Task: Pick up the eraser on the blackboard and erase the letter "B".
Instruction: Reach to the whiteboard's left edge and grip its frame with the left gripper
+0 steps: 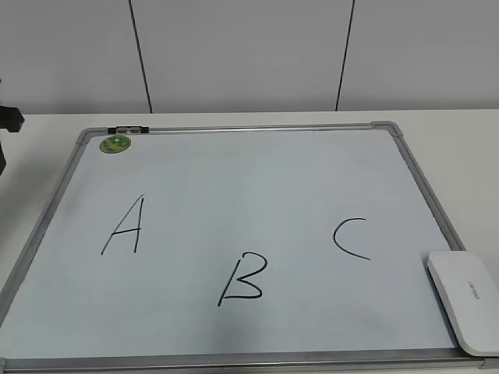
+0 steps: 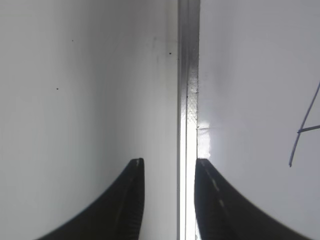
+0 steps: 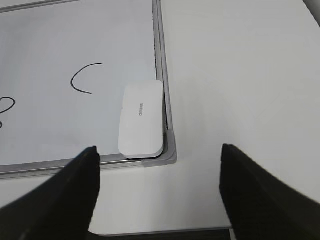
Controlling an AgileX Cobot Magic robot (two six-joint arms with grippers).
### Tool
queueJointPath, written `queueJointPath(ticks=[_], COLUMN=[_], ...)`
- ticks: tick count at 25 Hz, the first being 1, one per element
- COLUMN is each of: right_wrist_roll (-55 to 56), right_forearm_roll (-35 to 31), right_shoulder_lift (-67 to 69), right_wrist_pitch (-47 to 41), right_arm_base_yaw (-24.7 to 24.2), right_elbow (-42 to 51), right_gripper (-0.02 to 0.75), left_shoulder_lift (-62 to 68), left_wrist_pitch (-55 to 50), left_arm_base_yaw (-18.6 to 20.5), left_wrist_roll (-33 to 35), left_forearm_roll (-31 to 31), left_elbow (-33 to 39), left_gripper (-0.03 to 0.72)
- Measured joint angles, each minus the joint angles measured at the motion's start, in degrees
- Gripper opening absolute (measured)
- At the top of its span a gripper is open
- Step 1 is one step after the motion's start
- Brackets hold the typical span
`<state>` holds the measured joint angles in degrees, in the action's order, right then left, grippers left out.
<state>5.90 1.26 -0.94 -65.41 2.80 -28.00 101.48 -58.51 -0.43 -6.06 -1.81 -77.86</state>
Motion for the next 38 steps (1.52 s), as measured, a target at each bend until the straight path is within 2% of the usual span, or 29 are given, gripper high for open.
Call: queueJointPath(ticks=[8, 14, 23, 38], right_wrist_roll=[0.0, 0.0, 0.0, 0.0], right_forearm_roll=[0.0, 0.0, 0.0, 0.0], right_shoulder_lift=[0.0, 0.0, 0.0, 0.0], right_wrist_pitch=[0.0, 0.0, 0.0, 0.0], right_arm_base_yaw=[-0.1, -0.1, -0.1, -0.1], right_elbow=[0.0, 0.0, 0.0, 0.0], right_gripper=[0.555, 0.555, 0.555, 0.555], left_shoulder_lift=[8.9, 14.4, 18.8, 23.8], left_wrist_pitch=[2.0, 2.0, 1.6, 1.5], left_arm_base_yaw=[0.0, 0.0, 0.0, 0.0], left_wrist_roll=[2.6, 4.6, 4.9, 4.9], left_forearm_roll=[2.7, 4.8, 3.3, 3.0], left_elbow=[-0.9, -5.8, -10.9, -11.6], left_gripper=[0.243, 0.242, 0.242, 0.242])
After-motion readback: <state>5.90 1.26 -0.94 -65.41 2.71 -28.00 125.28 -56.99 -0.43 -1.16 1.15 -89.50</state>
